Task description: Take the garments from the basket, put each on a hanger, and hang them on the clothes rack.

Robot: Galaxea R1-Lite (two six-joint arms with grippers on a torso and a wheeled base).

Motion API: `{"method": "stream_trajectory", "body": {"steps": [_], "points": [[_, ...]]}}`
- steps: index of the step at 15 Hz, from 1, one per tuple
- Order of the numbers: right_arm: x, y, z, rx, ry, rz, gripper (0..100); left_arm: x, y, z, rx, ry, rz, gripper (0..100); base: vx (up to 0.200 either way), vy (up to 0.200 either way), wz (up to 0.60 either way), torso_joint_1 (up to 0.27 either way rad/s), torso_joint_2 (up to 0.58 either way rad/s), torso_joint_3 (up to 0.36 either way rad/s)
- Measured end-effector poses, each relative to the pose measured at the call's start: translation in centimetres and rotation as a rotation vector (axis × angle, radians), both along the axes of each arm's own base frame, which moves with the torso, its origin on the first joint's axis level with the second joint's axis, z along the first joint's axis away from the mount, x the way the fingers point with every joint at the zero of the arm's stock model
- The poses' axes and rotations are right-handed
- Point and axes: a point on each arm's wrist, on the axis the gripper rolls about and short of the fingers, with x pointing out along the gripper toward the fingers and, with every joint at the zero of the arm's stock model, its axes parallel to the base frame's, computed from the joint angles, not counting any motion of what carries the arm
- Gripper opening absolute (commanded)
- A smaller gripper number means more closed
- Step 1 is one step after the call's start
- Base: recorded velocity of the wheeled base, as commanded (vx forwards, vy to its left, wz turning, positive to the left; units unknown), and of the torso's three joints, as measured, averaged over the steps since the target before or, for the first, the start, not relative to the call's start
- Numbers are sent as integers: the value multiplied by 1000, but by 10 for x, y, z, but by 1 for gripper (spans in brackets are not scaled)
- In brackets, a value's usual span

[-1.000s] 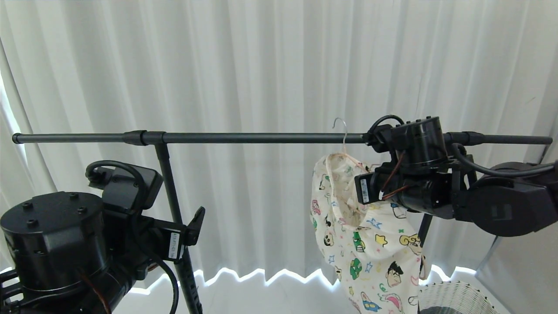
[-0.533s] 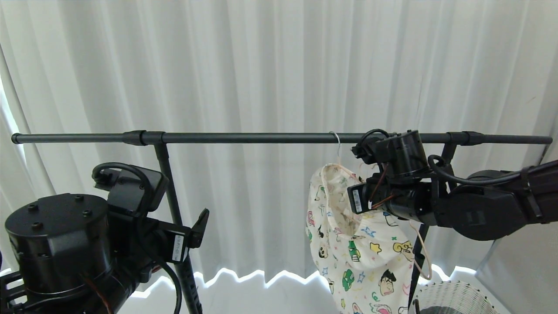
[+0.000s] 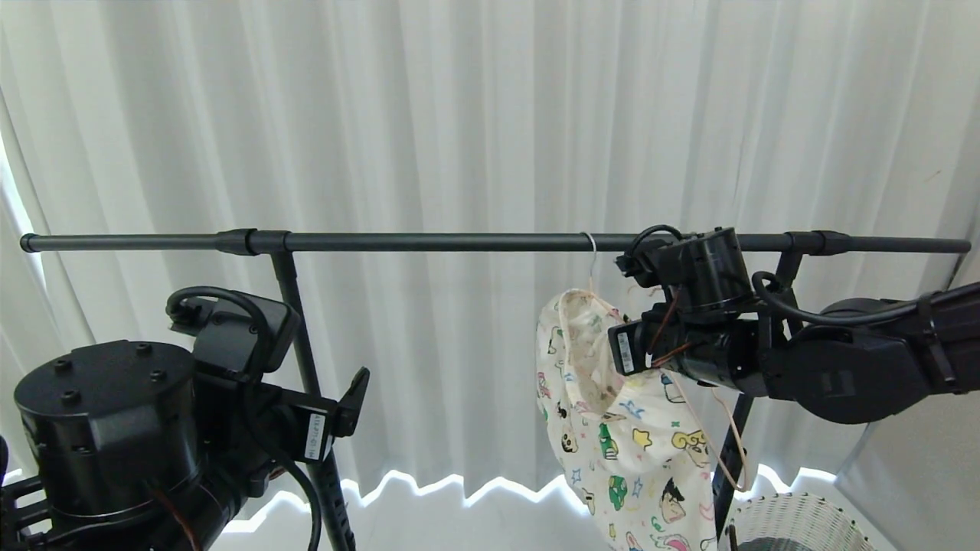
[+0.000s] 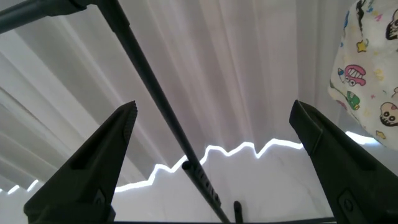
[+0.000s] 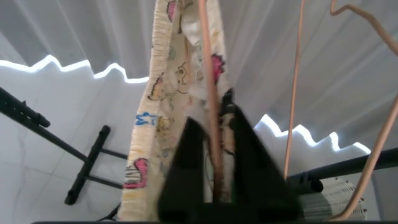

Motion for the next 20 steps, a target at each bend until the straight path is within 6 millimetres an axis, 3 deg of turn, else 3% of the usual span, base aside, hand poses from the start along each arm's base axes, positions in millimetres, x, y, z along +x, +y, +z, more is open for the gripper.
{"method": "stream_trajectory", "body": {"steps": [3, 6, 9, 13, 16, 20], "points": [[-11, 1, 26, 74, -83, 30, 100, 0, 2, -2, 3, 7, 10, 100, 0, 0, 0, 0, 0, 0], [-29, -10, 52, 119, -142, 41, 100, 1, 6, -5, 7, 16, 30, 100, 0, 0, 0, 0, 0, 0], [-39, -31, 55, 29, -156, 13, 100, 1, 13, -9, 15, 28, 60, 100, 0, 0, 0, 0, 0, 0], [-54, -110, 52, -262, -185, -120, 100, 9, 52, -12, 15, 35, 260, 100, 0, 0, 0, 0, 0, 0], [-72, -159, 51, -323, -191, -259, 100, 5, 77, -19, 23, 58, 386, 100, -67, 0, 0, 1, 1, 1], [-92, -182, 46, -329, -195, -336, 100, -2, 87, -19, 20, 50, 432, 100, -200, 0, 0, 4, 1, 5]]}}
